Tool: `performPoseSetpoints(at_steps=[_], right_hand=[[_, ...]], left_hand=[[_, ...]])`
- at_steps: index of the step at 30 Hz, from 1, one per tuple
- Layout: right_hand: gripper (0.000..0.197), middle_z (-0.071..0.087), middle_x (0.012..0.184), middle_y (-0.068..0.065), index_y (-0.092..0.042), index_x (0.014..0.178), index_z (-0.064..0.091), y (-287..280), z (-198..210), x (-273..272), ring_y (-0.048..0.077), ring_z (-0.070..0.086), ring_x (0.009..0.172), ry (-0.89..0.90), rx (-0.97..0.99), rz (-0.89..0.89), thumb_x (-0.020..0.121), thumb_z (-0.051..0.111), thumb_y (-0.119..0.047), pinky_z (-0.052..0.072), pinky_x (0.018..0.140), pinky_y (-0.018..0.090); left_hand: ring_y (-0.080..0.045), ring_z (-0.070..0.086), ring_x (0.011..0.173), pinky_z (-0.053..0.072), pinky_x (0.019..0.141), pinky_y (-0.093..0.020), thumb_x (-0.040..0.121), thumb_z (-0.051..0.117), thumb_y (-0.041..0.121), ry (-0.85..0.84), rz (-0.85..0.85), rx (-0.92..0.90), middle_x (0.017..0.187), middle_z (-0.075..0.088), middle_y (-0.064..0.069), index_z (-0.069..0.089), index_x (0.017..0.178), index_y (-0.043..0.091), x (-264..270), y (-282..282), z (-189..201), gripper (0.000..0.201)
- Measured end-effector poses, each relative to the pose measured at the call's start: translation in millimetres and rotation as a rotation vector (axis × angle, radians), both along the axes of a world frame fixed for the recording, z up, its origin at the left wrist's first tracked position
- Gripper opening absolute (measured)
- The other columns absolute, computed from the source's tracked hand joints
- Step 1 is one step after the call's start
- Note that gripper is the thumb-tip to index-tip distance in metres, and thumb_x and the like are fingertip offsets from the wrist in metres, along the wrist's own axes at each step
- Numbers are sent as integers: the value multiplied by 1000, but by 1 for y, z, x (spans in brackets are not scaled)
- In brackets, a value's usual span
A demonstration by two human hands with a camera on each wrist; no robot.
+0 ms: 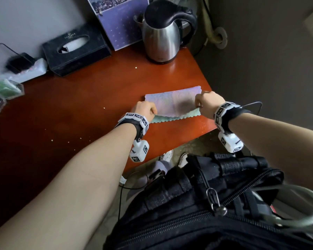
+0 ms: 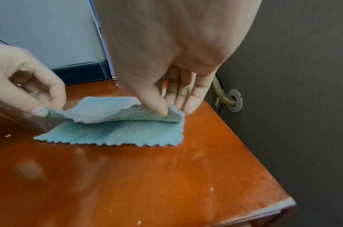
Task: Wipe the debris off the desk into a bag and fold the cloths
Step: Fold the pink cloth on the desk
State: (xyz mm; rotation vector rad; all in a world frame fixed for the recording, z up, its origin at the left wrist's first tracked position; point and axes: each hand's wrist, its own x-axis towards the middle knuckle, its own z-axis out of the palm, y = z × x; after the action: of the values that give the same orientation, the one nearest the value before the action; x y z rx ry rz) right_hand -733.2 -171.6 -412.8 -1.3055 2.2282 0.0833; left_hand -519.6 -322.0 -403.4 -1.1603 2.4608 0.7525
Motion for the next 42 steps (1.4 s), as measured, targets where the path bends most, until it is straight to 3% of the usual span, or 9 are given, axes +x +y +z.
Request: performPoseSetpoints(at_steps=[9,13,19,24,26,29,33,38,42], right_hand=[[33,57,101,3,-20,93,65,4,-6,3,28,60,88,-18,9,3,73,51,3,54,68,35],[33,57,102,3,-19,96,64,9,-10,6,26,60,91,-48,55,12,74,51,2,55,72,36],[33,53,106,2,-21,105,65,13,-13,10,25,60,95,-76,76,2,79,56,-3,51,70,32],[32,54,108,0,-22,108,67,12,-14,11,24,60,99,-96,58,-32,82,54,-7,54,77,33],[33,54,104,-2,-23,107,67,13,-14,10,24,59,100,-99,39,-89,82,51,-8,54,77,34],[30,57,103,2,-17,106,66,15,-13,6,25,58,97,-90,20,-170,80,52,-9,54,79,36],[28,61,103,4,-16,101,64,17,-17,-3,26,58,95,-76,-35,-272,78,51,-4,50,75,32],[29,65,103,4,-18,107,65,11,-22,-11,27,61,94,-120,-80,-423,84,48,-10,54,78,34],[29,65,106,4,-18,110,63,6,-27,-11,24,61,93,-161,-69,-487,86,48,-12,53,80,33]], left_hand=[[-20,62,74,48,62,-26,88,56,5,-27,-20,42,94,71,1,74,88,26,3,3,-7,28],[-19,66,86,56,76,-30,89,62,9,-85,-65,113,102,72,3,75,99,26,6,4,-13,23],[-15,57,74,48,65,-26,94,53,13,-98,-74,82,99,68,6,76,101,26,3,2,-14,27],[-23,67,77,56,68,-31,88,55,8,-167,-122,117,85,69,2,76,88,20,-6,-2,-14,25],[-24,57,66,49,61,-29,85,51,5,-178,-160,106,74,61,1,68,76,24,-15,-4,-15,27],[-20,44,68,43,60,-30,81,48,3,-162,-190,66,75,50,7,58,72,29,-37,-10,-12,29],[-25,62,80,58,75,-36,86,46,3,-37,-213,61,93,67,4,73,92,25,-80,-15,-2,35],[-23,63,100,52,81,-30,91,58,10,64,-278,35,111,67,-2,68,108,20,-133,-14,-2,23],[-22,62,106,44,78,-25,94,61,17,66,-328,44,117,67,-3,64,118,18,-166,-10,-9,25]])
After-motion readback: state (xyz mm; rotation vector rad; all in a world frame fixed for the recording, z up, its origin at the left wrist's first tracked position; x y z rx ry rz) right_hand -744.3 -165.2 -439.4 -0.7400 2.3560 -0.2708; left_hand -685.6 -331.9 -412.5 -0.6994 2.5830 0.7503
